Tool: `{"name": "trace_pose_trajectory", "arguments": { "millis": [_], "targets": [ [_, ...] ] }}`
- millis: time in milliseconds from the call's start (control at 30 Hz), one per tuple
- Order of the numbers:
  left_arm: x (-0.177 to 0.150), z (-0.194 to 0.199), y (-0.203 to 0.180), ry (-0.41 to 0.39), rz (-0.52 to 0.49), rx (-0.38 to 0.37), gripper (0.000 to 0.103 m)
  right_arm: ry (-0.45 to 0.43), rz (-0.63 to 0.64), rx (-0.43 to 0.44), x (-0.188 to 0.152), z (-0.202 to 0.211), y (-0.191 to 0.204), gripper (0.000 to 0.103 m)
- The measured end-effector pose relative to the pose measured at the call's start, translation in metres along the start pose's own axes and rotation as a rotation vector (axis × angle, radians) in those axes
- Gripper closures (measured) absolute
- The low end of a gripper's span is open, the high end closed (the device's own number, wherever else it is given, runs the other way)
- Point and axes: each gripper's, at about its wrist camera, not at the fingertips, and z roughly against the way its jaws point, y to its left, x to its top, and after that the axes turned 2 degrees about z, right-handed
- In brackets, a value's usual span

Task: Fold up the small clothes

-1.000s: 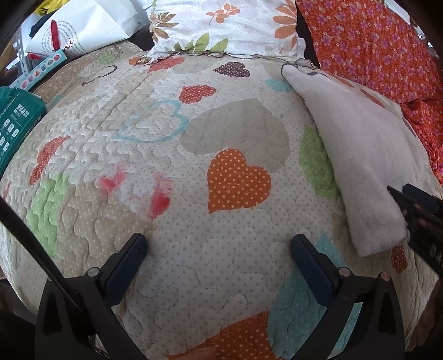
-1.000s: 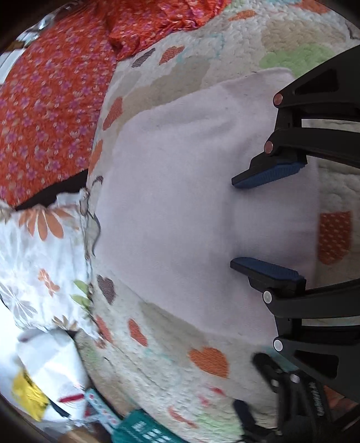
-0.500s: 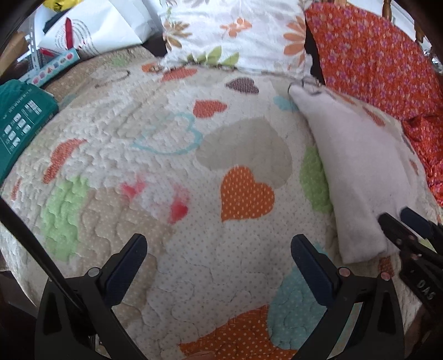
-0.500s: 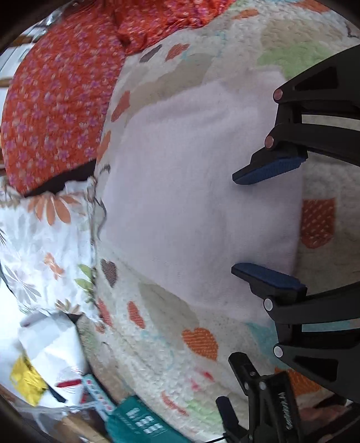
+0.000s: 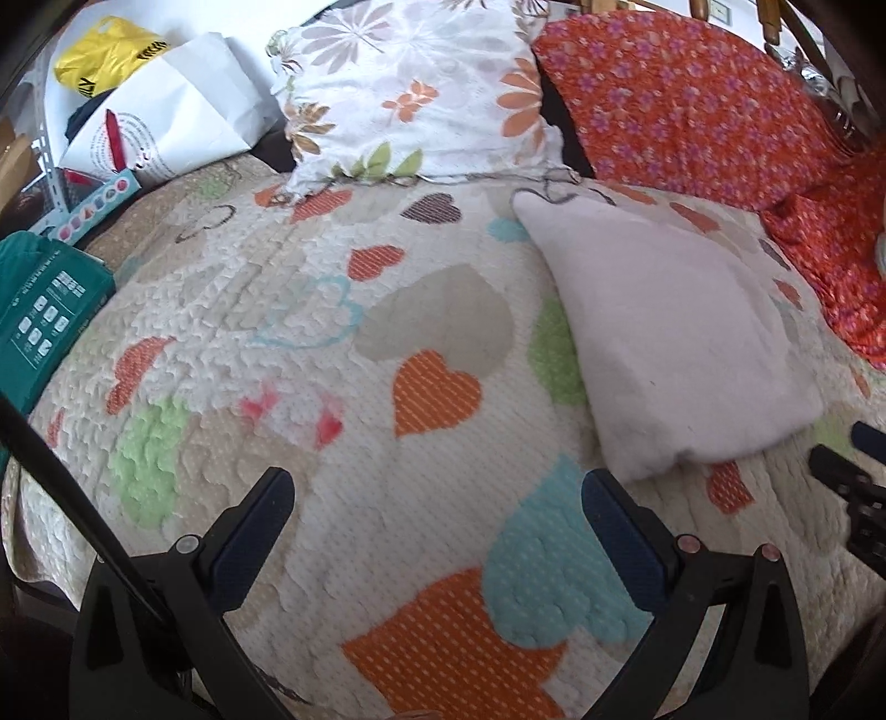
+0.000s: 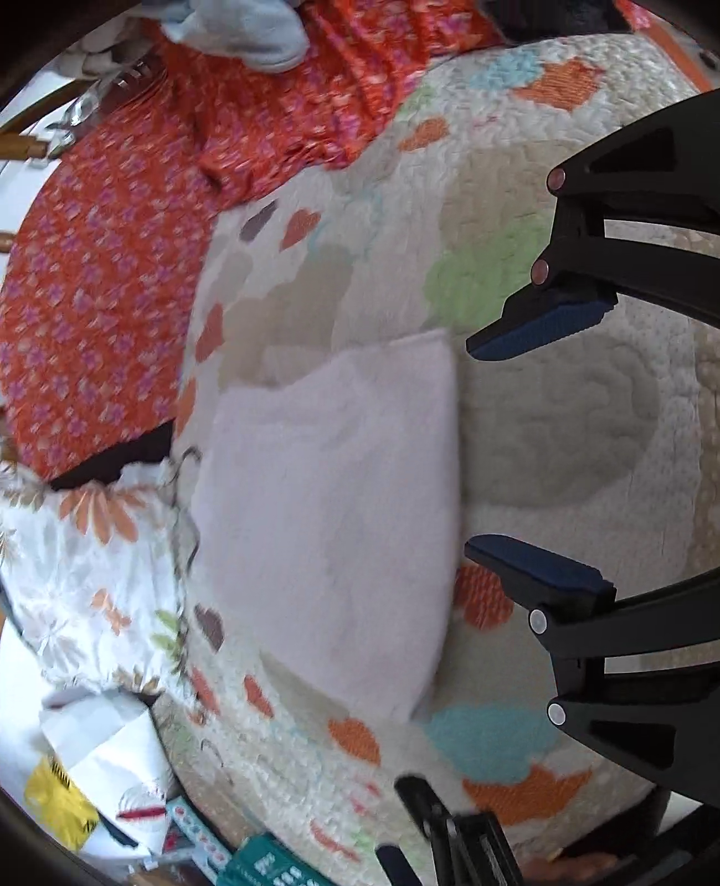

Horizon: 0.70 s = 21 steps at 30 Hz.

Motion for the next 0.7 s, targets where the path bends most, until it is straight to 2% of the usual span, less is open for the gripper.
{"name": "trace_pose_trajectory", "arguments": {
  "millis": [133, 333, 700],
  "targets": [
    [-0.007, 0.0, -0.006, 0.02, -0.007, -0.02, 0.0, 0.037, -0.058, 0.033, -0.008, -0.014, -0.003, 0.033],
    [-0.013, -0.006, -0.012, 0.057, -0.024, -0.036, 0.0, 0.031, 0.0, 0.015, -0.011, -0.017, 0.01, 0.033],
    [-0.016, -0.016, -0.008, 0.104, 0.005, -0.053, 0.0, 0.05, 0.003, 0.017, -0.014, -0.024, 0.01, 0.033]
  ]
}}
